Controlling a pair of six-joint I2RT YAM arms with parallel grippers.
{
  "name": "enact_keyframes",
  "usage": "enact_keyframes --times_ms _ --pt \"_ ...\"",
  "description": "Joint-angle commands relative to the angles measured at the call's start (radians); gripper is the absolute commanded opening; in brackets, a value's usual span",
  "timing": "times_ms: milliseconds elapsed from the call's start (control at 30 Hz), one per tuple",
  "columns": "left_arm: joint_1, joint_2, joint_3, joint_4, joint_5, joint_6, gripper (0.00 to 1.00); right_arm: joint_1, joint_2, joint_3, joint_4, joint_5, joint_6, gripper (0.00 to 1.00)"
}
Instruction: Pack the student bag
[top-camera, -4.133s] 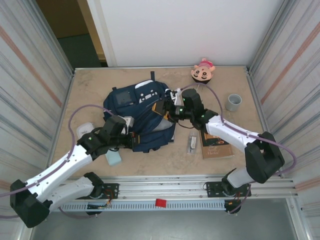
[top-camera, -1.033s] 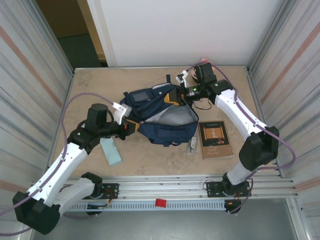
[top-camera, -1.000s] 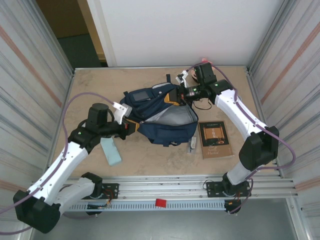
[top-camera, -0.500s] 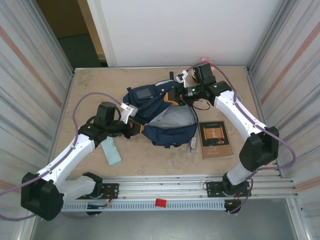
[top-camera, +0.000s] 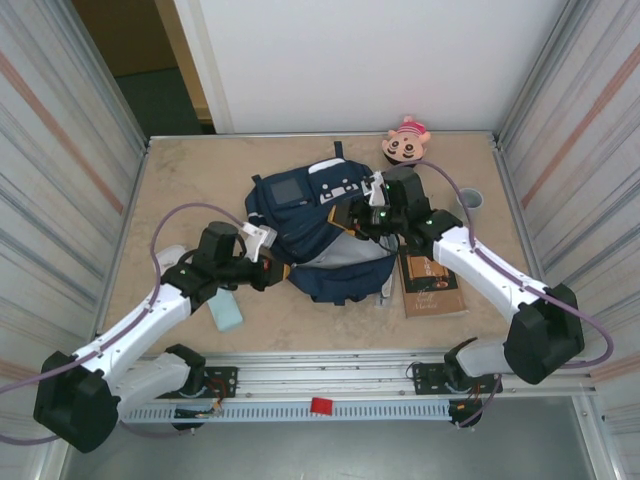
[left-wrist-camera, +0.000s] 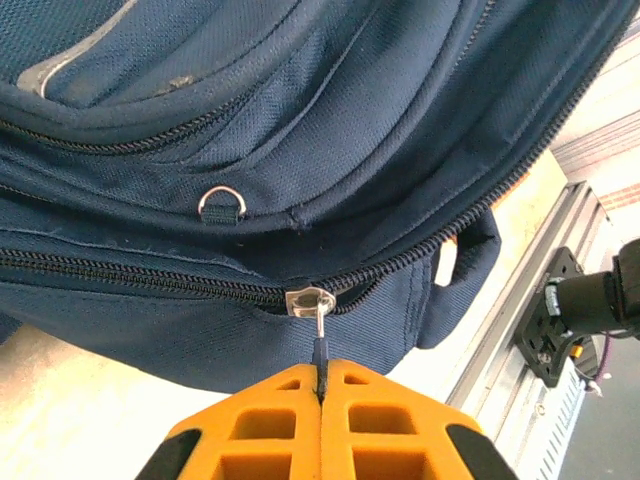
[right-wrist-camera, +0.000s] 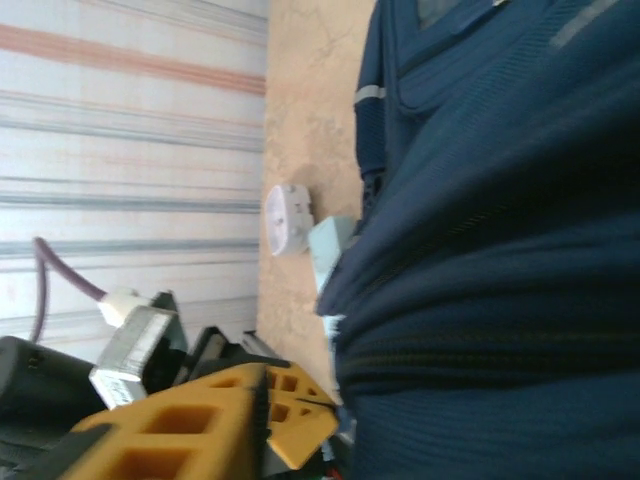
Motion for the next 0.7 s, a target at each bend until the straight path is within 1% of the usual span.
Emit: enact_keyframes --times_ms 0,67,167,233,333,467,533,600,667 --pt "-0.004 0.016 0.027 -0.03 -0.085 0.021 0.0 -0.001 -0.033 0.019 0.096 0.048 0.02 0.12" --pt "-0.004 0.036 0.039 -0.074 -0.149 0.048 0.0 -0.012 -0.027 0.068 0.061 -0.002 -0.018 0.06" --pt "-0.005 0.066 0.053 -0.112 -0.264 0.065 0.0 -0.035 -0.012 0.149 0.014 -0.108 -0.064 0.02" --pt "-0.005 0.082 0.057 -0.115 -0.318 0.068 0.0 -0.044 -0.001 0.201 -0.024 -0.177 -0.096 0.01" --pt "-0.004 0.103 0.055 -0.055 -0.391 0.068 0.0 -0.046 0.021 0.275 -0.085 -0.262 -0.139 0.01" --pt "0.016 0.139 0.077 0.002 -0.452 0.065 0.0 -0.062 0.026 0.319 -0.123 -0.303 -0.159 0.0" --pt "0.03 0.141 0.084 0.015 -0.415 0.075 0.0 -0.076 0.022 0.328 -0.148 -0.293 -0.174 0.01" --pt "0.035 0.125 0.084 0.018 -0.341 0.083 0.01 -0.087 0.022 0.33 -0.176 -0.277 -0.197 0.01" --pt "0.042 0.091 0.081 0.008 -0.258 0.069 0.19 -0.099 0.029 0.323 -0.198 -0.273 -0.215 0.02"
